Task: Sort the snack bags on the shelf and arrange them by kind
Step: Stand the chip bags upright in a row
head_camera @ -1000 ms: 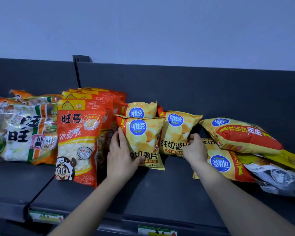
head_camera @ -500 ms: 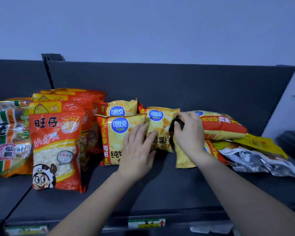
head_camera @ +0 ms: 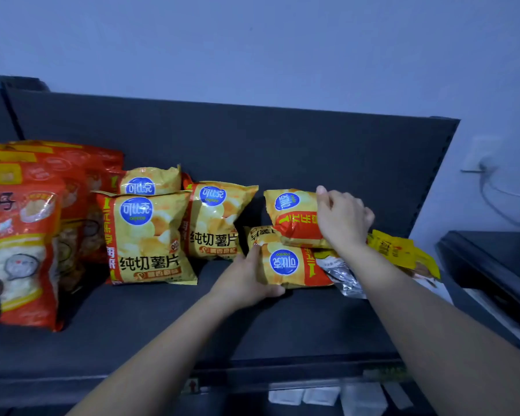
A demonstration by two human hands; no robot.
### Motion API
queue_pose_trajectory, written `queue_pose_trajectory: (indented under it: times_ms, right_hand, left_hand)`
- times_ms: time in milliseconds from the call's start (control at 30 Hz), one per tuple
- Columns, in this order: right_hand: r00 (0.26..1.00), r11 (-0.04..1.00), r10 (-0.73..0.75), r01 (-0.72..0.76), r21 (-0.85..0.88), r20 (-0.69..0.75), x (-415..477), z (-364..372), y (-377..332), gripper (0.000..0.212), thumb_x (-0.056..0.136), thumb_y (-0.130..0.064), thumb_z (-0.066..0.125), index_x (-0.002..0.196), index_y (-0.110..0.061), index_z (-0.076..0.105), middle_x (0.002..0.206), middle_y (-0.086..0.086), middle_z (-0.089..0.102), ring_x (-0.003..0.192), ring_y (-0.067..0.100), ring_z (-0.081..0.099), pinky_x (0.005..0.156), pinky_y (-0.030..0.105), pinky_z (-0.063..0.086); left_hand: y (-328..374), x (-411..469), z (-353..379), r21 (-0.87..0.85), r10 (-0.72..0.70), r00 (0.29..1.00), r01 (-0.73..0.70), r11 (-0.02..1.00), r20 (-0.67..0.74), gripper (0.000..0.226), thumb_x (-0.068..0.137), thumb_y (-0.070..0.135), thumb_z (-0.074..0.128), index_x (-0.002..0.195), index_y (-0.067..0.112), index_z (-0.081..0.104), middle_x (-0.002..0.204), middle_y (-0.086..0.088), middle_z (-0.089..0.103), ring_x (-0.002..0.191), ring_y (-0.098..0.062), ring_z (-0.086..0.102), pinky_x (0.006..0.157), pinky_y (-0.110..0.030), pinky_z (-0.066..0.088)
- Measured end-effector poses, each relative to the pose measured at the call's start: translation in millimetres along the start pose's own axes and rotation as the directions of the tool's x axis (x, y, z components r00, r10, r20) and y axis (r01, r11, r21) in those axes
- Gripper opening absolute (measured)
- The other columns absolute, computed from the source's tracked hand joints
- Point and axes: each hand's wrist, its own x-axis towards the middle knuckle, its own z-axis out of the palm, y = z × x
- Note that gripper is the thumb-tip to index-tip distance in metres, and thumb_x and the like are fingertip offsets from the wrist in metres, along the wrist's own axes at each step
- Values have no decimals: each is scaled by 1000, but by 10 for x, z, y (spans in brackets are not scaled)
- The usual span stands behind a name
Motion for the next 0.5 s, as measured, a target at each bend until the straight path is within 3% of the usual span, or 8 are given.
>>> queue_pose_trajectory:
  times_ms: [100, 233, 300, 400, 500]
  right_hand:
    - [998, 995, 19, -26, 100, 64, 98, -74, 214, 26, 91, -45, 58, 102, -22, 62, 117, 4, 64, 115, 29, 53, 96, 42, 39]
    - [972, 991, 105, -120, 58, 211, 154, -83, 409, 78, 75, -62, 70, 135, -20, 45, 139, 10, 44, 131, 32, 39, 104, 47, 35]
    - [944, 987, 101, -135, 89, 313, 192, -68, 490, 94, 69, -69, 70, 142, -21, 35, 141, 10, 45, 131, 34, 42, 105, 49, 36]
    - [927, 999, 6, -21, 34, 376, 198, -51, 572, 102, 63, -73, 71, 145, -27, 31, 138, 7, 50, 128, 33, 46, 104, 48, 35]
    - [949, 995, -97, 81, 65, 299, 186, -52, 616, 86, 72, -64, 72, 142, -27, 39, 131, 7, 56, 120, 31, 52, 95, 42, 42]
  left_hand:
    - [177, -21, 95, -7, -42, 992, 42, 999, -123, 85, 81, 44, 72, 146, 18, 26, 136, -9, 51, 122, -27, 51, 97, -36, 45]
    - [321, -118, 153, 77, -33, 965, 55, 995, -261, 63, 90, 29, 61, 146, 17, 33, 129, -9, 58, 116, -28, 55, 92, -38, 47]
    - [356, -152, 169, 48, -23, 934, 43, 998, -357, 59, 91, 17, 57, 146, 20, 36, 131, -7, 58, 117, -27, 54, 92, -36, 46]
    - [395, -159, 191, -106, -16, 889, -36, 994, -457, 54, 91, 9, 57, 143, 19, 45, 135, -4, 56, 122, -24, 53, 96, -32, 44]
    - [421, -143, 182, -266, -4, 853, -159, 951, -521, 45, 90, 4, 59, 133, 19, 57, 128, -1, 60, 118, -19, 55, 96, -31, 46]
